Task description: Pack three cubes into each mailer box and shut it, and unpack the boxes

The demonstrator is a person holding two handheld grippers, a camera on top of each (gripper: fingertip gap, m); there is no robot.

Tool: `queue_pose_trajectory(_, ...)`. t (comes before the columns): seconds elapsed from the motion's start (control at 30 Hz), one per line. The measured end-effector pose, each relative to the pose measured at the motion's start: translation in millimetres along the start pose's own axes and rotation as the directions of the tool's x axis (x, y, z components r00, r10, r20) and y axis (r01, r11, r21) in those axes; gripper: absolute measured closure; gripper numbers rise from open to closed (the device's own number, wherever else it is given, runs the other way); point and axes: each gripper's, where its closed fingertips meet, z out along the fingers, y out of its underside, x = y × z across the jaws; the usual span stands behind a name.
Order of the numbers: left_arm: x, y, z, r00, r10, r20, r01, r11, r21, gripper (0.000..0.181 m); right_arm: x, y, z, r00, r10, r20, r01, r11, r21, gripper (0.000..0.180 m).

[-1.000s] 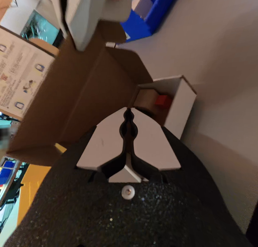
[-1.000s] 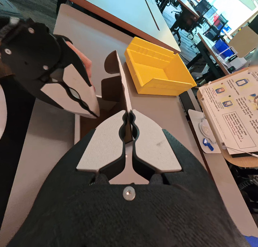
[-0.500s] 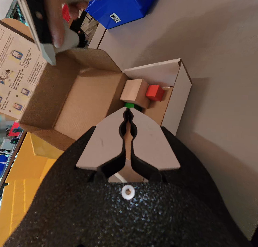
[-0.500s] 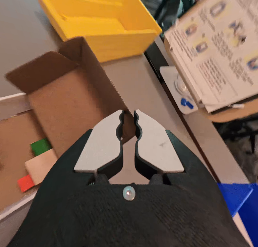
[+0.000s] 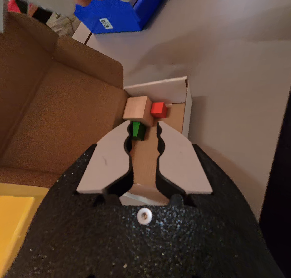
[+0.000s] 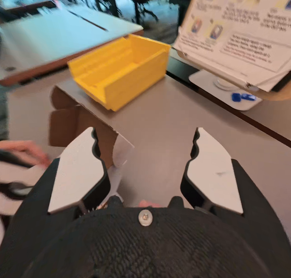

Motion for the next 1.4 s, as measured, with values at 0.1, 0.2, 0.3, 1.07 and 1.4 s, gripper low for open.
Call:
queue_pose_trajectory(0.1,-2,-18,-8,0.994,-0.022,-0.106,0.028,0.998,0.053,0.148,-31,-9,-42,0.995,-0.042,0.086,0.033,0.994,0.1,0.068)
queue_pose_trajectory(0.2,4,-17,-8,0.965,-0.109,-0.237,0.091,0.992,-0.085,0.137,-38,2,-74,0.997,-0.076,0.012,0.073,0.987,0.145,0.068)
queue_pose_trajectory(0.3,5,-7,-4,0.929,-0.248,-0.276,0.166,0.943,-0.29,0.125,-34,25,-92,0.987,-0.108,-0.117,0.123,0.983,0.135,0.068)
queue_pose_trajectory(1.07,-13,20,61,0.065,0.778,-0.625,-0.99,0.128,0.056,0.117,-9,79,-129,0.991,-0.079,-0.104,0.087,0.993,0.075,0.07)
queue_pose_trajectory(1.4,-30,17,79,0.066,0.849,-0.525,-0.986,0.137,0.098,0.136,-6,96,-110,0.99,-0.101,-0.093,0.101,0.995,-0.007,0.073)
